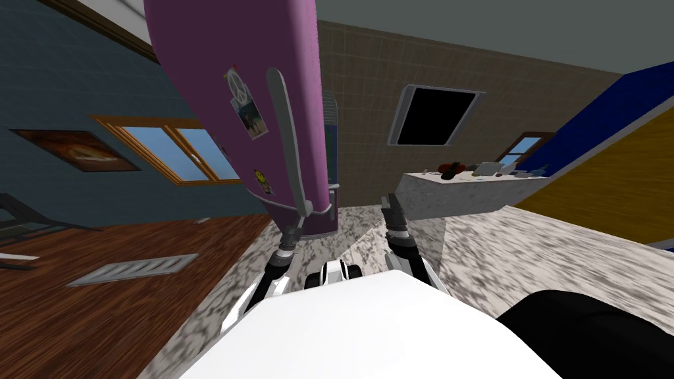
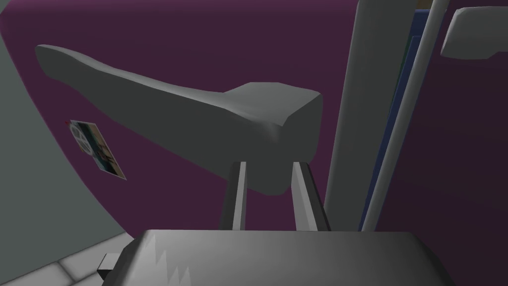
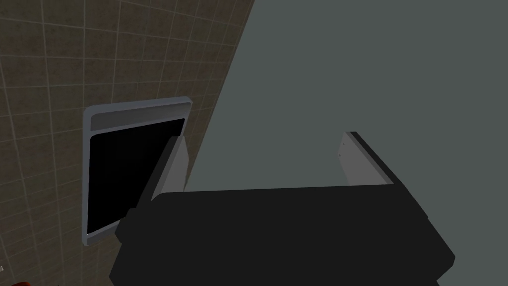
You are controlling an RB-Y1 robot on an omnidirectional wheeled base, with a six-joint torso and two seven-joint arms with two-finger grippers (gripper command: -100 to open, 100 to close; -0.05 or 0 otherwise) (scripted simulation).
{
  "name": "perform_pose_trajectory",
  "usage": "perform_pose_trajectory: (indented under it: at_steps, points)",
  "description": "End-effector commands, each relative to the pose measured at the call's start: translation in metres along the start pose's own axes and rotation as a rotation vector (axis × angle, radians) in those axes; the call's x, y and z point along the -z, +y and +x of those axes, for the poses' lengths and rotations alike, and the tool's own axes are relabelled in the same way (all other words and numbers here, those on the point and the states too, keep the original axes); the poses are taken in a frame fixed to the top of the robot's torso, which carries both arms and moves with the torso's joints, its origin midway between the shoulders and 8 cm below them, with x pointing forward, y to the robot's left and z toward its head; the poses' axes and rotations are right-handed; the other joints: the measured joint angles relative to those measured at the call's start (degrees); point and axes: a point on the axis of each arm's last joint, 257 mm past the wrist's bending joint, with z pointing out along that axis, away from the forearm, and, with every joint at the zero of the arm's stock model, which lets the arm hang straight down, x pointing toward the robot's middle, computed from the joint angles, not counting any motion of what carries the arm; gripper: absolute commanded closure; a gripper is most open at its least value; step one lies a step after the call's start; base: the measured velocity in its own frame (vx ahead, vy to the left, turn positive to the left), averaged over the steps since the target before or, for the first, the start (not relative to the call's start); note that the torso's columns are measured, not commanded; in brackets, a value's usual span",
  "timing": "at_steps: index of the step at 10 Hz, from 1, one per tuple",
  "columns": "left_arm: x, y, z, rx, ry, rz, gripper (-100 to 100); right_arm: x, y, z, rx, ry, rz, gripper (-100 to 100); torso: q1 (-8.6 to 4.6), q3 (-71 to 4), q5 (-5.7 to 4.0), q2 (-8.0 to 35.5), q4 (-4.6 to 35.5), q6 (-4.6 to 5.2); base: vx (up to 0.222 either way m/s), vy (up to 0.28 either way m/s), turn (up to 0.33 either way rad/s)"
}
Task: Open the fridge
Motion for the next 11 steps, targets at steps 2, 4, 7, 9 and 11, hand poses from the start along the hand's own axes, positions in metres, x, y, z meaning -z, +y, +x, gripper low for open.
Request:
perform_pose_trajectory:
  at_steps: [2, 4, 7, 9, 11]
  points:
    - [0.002, -0.019, 0.011, 0.028, 0.055, 0.038, 100, 0.0, 0.0, 0.0, 0.0, 0.0, 0.0, 0, -0.03, -0.13, -0.05, -0.15, 0.0, 0.03, -0.112, 0.2, -0.039]
    - [0.002, -0.019, 0.011, 0.028, 0.055, 0.038, 100, 0.0, 0.0, 0.0, 0.0, 0.0, 0.0, 0, 0.24, -0.3, -0.01, -0.33, 0.09, -0.07, -0.065, 0.114, -0.019]
    - [0.009, -0.03, 0.026, 0.065, 0.108, 0.049, 100, 0.0, 0.0, 0.0, 0.0, 0.0, 0.0, 0, 0.41, -0.02, 0.05, 0.14, 0.15, 0.02, -0.098, 0.179, -0.052]
    - [0.017, -0.04, 0.041, 0.105, 0.161, 0.058, 100, 0.0, 0.0, 0.0, 0.0, 0.0, 0.0, 0, 0.45, -0.07, 0.04, 0.08, 0.18, -0.02, -0.158, 0.282, -0.066]
    - [0.021, -0.045, 0.048, 0.127, 0.187, 0.062, 100, 0.0, 0.0, 0.0, 0.0, 0.0, 0.0, 0, -0.04, -0.11, -0.03, -0.06, 0.09, 0.08, -0.133, 0.222, -0.022]
